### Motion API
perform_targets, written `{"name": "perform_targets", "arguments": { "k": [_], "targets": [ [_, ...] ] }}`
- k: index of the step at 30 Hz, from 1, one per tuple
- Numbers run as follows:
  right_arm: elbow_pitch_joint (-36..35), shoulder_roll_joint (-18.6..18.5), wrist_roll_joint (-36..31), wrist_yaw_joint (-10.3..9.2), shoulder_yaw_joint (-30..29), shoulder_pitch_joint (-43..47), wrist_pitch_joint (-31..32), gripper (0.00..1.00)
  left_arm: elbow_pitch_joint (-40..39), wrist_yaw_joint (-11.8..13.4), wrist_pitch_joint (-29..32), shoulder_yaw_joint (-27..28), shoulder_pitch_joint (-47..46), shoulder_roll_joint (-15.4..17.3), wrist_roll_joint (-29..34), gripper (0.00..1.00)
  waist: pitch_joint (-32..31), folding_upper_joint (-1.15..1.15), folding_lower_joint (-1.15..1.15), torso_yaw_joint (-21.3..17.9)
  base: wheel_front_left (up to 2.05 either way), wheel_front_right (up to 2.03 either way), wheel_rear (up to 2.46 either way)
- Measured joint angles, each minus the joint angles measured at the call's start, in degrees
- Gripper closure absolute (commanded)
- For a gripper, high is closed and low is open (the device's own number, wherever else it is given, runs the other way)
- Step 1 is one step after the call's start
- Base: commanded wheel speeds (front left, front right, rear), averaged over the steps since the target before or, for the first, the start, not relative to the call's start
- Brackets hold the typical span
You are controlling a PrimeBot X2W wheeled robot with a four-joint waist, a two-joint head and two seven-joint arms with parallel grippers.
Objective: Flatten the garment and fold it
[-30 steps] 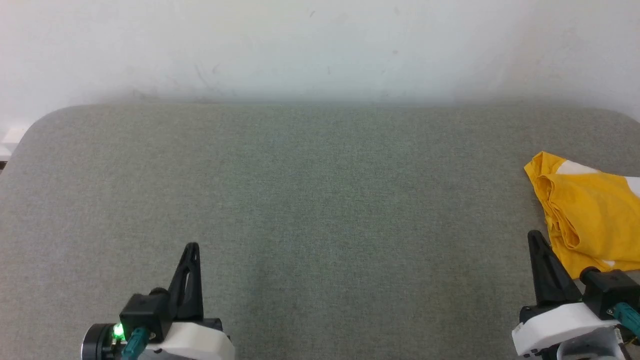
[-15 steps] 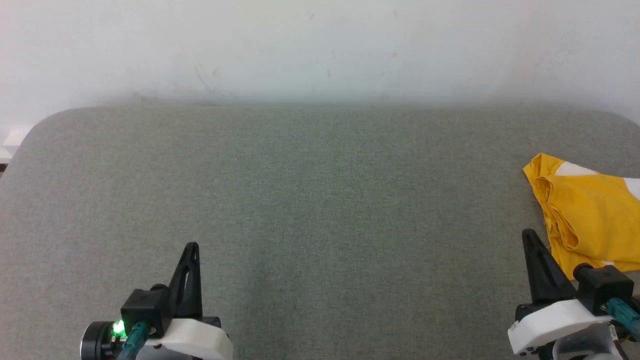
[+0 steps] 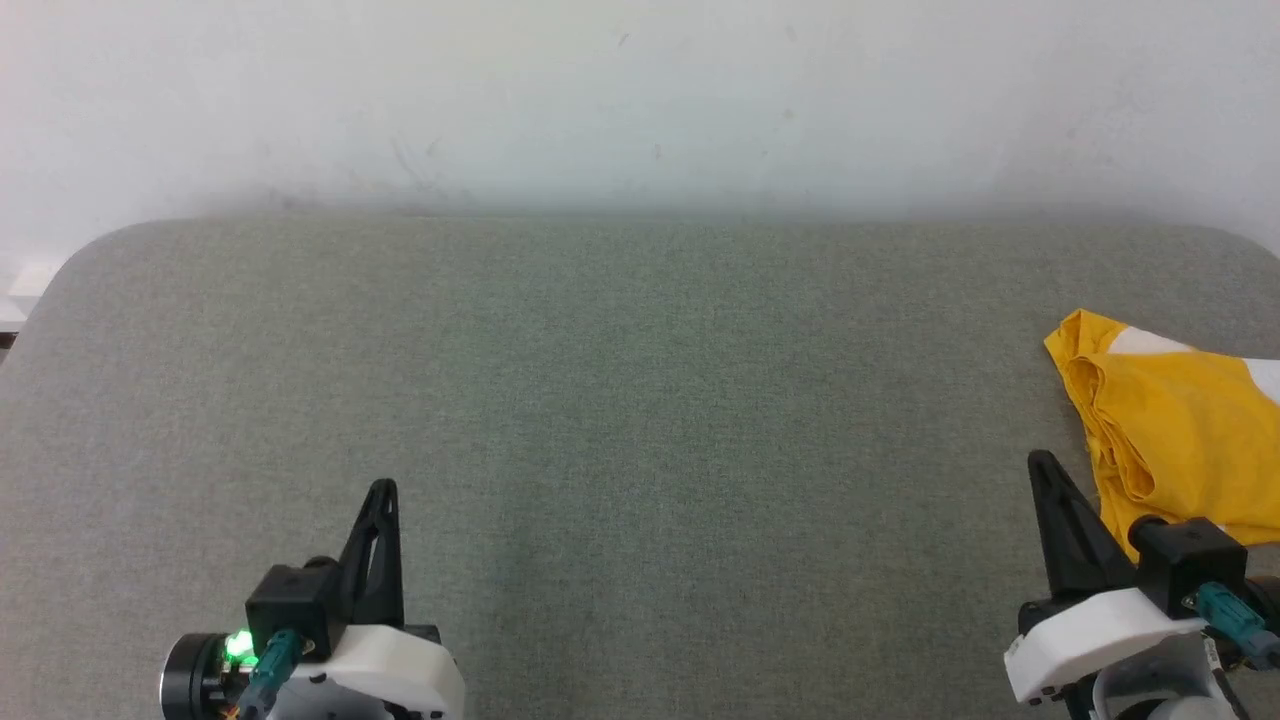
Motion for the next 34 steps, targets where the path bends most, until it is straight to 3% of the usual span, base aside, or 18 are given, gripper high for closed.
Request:
{"name": "perform_targets", "arguments": {
  "k": [34],
  "targets": [
    [-0.7, 0.0, -1.5, 0.00, 2.3, -1.2, 3.6, 1.00, 1.3, -2.5, 4.0, 2.1, -2.3, -1.3, 2.5, 1.00, -1.0, 0.00, 0.00, -0.1, 0.00, 0.00, 0.00]
  ]
}}
